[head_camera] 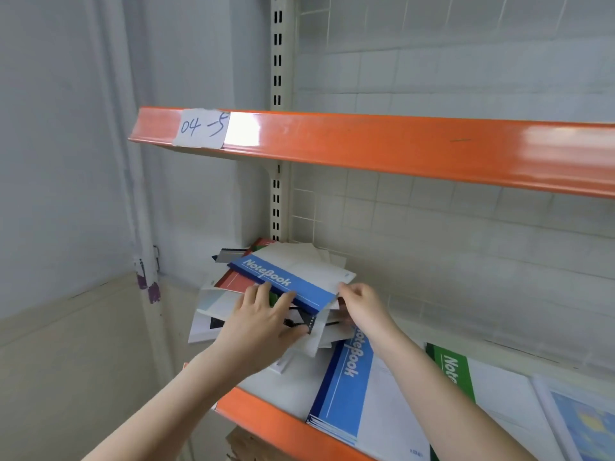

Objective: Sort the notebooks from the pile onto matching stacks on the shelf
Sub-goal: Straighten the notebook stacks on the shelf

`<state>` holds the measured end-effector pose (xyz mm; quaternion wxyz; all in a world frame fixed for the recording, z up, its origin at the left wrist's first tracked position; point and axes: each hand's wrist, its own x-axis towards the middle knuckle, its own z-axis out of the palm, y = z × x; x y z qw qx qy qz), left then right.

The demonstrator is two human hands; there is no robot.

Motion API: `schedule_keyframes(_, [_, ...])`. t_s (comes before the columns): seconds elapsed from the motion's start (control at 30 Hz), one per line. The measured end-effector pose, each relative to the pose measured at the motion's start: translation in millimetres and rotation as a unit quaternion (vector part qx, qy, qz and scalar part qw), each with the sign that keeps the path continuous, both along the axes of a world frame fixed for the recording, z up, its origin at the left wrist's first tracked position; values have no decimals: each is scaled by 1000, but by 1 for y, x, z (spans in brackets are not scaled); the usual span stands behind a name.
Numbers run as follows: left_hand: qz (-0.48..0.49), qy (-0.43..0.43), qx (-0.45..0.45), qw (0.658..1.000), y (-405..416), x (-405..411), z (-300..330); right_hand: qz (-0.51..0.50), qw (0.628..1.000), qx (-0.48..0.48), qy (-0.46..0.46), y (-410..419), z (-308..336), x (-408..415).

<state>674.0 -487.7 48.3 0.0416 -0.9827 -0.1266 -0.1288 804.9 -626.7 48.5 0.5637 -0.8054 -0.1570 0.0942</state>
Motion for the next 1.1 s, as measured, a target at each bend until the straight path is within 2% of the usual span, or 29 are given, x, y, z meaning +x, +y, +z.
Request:
schedule_keyframes(0.13, [-70,-19,10,997,-12,1,-2,-40,989,109,90,1,-2,8])
schedule_keyframes(0.2, [-70,-104,-38,991,-5,3,3,-49,977,153,143,-3,-5,11])
schedule_keyframes(0.23, [-53,-156,-57,985,2,5,6,-51,970,171,163,-5,-5,13])
schedule_keyframes(0.3, [26,-191,-80,978,27,9,11,-50,961,195,188,-8,-5,15])
schedule_keyframes(0.4, [154,-134,-107,973,60,16,15,-56,946,223,230,-12,-4,15])
schedule_keyframes(0.47, [164,-126,-122,971,71,20,14,-49,934,241,259,-12,-3,15])
schedule_keyframes(0.53, [146,-152,-158,965,72,24,15,-39,935,238,260,-8,0,14])
schedule_keyframes(0.67, [78,-198,-285,935,49,23,20,-19,951,215,223,1,7,10])
schedule_keyframes(0.87, [19,-187,-292,938,-1,17,14,-14,949,230,216,-2,10,3])
schedule_keyframes(1.0, [-2,-204,-374,904,-7,7,14,-11,943,266,199,-26,14,-4])
schedule_keyframes(1.1, [-32,-250,-373,893,-23,-6,14,19,924,331,191,-60,21,-15])
